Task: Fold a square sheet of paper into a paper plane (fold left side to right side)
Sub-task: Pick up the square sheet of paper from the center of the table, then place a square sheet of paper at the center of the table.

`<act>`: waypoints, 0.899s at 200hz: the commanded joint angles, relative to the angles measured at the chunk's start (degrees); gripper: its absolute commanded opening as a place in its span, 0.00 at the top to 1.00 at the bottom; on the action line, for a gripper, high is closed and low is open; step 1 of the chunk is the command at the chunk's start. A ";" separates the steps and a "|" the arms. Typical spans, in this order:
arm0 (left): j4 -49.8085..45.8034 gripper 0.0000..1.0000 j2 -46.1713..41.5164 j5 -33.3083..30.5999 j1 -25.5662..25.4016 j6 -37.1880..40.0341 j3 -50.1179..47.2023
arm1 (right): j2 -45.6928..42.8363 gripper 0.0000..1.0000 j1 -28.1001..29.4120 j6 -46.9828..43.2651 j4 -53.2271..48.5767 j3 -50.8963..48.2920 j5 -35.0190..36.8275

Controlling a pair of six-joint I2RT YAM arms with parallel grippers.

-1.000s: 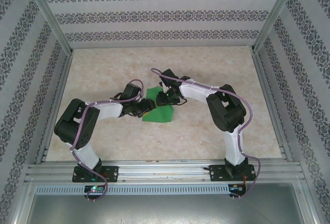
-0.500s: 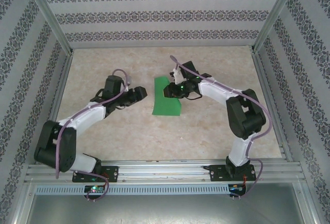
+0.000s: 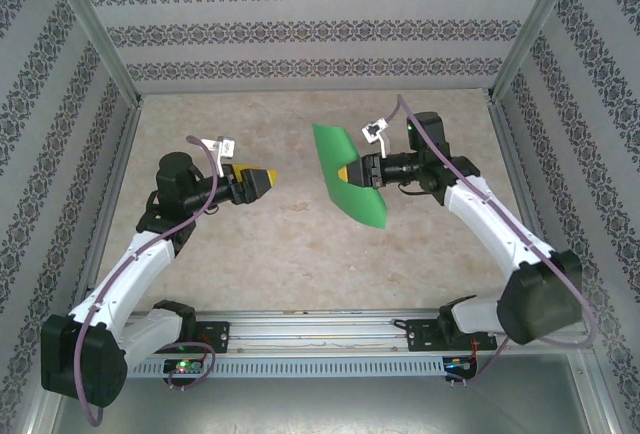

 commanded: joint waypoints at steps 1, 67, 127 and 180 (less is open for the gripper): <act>10.44 0.05 -0.22 6.23 -0.14 -2.40 -0.73 | -3.21 0.69 0.84 3.79 6.82 -2.36 -8.34; 17.80 0.04 0.61 9.04 -5.26 -3.29 0.75 | -5.66 0.70 6.79 10.72 17.11 -2.55 -10.25; 15.35 0.18 4.33 9.43 -9.58 -0.78 3.90 | -1.99 0.70 9.34 10.52 18.36 -0.39 -9.18; 10.53 0.75 4.97 7.01 -9.72 1.46 4.75 | -1.43 0.69 8.16 8.71 16.28 -0.99 -5.95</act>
